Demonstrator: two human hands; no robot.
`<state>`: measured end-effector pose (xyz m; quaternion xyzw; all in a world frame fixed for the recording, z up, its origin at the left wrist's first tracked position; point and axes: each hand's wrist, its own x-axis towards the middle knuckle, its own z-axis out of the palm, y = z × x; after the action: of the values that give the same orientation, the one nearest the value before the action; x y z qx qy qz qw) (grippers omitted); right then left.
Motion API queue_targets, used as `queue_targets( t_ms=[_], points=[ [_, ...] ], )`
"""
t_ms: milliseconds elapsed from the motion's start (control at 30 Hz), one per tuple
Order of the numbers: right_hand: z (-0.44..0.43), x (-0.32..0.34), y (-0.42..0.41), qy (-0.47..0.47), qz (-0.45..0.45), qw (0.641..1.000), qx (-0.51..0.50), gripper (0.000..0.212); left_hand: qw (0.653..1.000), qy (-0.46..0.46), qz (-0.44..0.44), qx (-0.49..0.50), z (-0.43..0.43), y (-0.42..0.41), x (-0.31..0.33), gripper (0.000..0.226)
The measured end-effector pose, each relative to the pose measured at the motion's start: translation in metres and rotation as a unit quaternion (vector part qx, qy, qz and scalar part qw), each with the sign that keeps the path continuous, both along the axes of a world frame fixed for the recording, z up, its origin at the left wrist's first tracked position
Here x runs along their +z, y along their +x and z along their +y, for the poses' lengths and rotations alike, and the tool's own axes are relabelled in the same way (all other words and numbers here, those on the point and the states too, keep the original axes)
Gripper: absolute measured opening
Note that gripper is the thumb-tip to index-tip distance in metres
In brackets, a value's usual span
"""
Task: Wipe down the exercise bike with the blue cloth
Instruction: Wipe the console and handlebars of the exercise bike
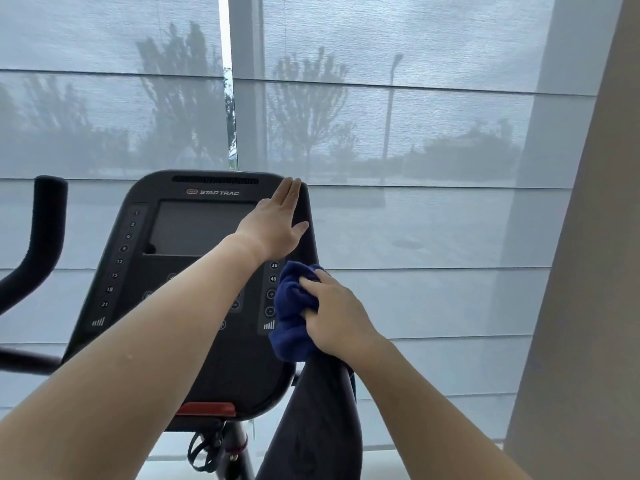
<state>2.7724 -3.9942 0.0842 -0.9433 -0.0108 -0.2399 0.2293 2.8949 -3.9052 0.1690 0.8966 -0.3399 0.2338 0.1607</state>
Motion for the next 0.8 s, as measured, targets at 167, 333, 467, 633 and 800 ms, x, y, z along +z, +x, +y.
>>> queue_targets(
  t_ms=[167, 333, 467, 633, 800],
  points=[
    [-0.004, -0.002, -0.007, 0.022, -0.008, 1.000, 0.008, 0.043, 0.995, 0.002, 0.089, -0.055, 0.024, -0.032, -0.041, 0.059],
    [-0.006, -0.006, -0.029, 0.040, -0.024, 0.998, 0.029, 0.033, 0.976, -0.048, 0.187, -0.105, 0.046, -0.072, -0.079, 0.039],
    [-0.011, -0.007, -0.053, 0.059, -0.008, 0.996, 0.062, 0.013, 0.960, -0.097, 0.226, -0.130, 0.053, -0.103, -0.084, 0.034],
    [-0.016, 0.010, -0.083, 0.089, -0.015, 0.987, 0.133, 0.009, 0.965, -0.124, 0.191, -0.126, 0.062, -0.143, -0.068, 0.039],
    [0.000, -0.011, -0.098, 0.047, -0.029, 0.986, 0.160, 0.040, 0.990, -0.042, 0.137, -0.017, 0.068, -0.169, -0.065, 0.038]
  ],
)
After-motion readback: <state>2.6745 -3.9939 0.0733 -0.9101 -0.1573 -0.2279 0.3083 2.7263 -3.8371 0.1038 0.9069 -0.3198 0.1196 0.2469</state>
